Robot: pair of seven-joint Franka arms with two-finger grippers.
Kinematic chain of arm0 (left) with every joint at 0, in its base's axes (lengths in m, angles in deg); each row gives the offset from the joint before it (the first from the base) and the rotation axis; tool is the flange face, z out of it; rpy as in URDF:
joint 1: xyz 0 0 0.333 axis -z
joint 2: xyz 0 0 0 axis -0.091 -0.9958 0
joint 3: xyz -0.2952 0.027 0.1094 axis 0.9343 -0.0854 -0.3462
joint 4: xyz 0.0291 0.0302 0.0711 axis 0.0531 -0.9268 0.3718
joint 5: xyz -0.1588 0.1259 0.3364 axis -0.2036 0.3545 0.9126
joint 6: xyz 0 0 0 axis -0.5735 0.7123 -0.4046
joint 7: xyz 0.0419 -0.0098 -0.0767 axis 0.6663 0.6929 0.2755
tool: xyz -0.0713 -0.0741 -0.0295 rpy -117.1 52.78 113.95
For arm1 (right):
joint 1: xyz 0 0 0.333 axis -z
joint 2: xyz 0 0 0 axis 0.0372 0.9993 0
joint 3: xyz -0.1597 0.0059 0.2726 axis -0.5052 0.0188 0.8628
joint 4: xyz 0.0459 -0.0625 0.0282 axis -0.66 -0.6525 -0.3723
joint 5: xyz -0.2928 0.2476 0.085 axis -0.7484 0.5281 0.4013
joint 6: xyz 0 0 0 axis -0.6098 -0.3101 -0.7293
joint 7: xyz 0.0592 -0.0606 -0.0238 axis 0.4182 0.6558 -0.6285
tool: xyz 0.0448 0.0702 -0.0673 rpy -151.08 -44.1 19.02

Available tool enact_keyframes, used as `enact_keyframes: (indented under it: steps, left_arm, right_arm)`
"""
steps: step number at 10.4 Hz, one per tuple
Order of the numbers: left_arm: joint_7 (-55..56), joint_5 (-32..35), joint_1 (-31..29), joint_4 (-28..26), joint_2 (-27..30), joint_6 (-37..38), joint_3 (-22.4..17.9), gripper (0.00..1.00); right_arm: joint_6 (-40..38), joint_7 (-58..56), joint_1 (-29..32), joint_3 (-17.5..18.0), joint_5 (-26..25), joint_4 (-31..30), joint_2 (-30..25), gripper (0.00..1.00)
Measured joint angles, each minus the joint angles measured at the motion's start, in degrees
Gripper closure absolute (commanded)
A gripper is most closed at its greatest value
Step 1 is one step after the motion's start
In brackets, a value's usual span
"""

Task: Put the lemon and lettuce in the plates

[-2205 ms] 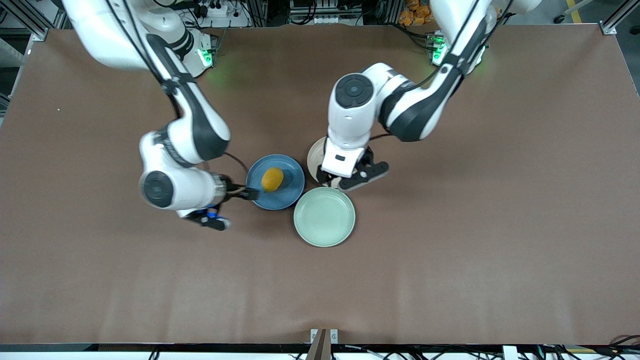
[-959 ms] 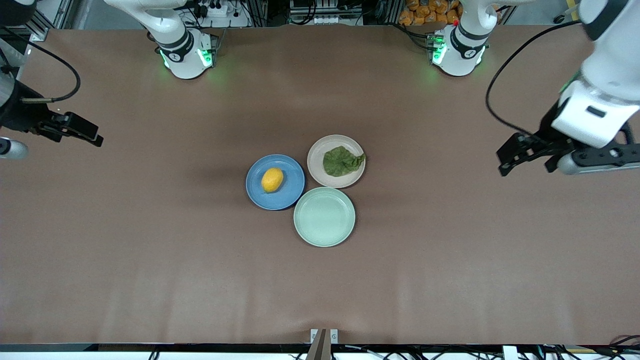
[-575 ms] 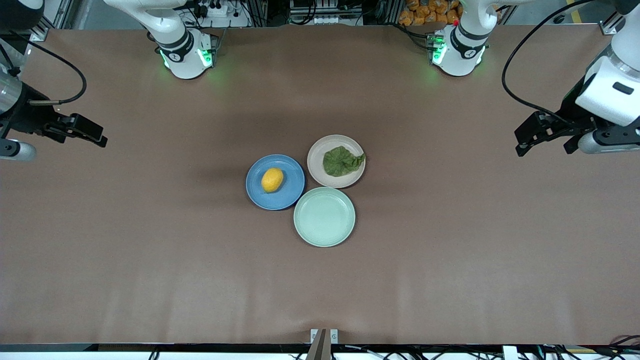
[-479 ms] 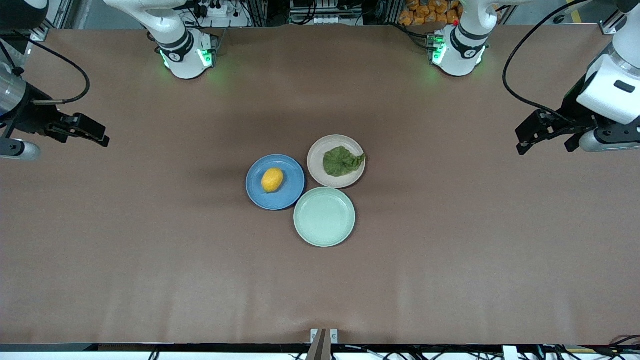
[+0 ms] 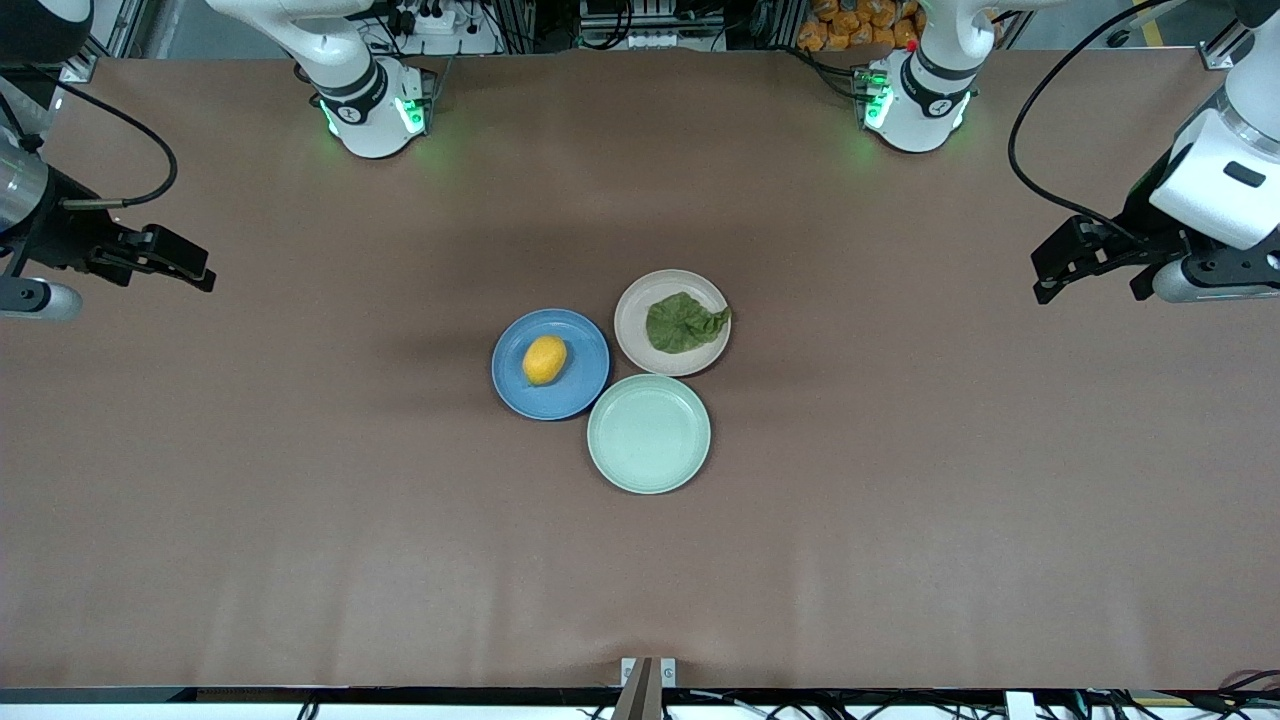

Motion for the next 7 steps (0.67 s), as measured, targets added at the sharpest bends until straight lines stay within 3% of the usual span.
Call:
enact_keyframes:
  steps: [7]
  left_arm:
    - [-7.0, -0.2, -0.8, 0.0, 0.0, 2.7, -2.8, 0.0]
  right_arm:
    - [-2.1, 0.0, 0.0, 0.0, -0.8, 0.0, 0.0, 0.0]
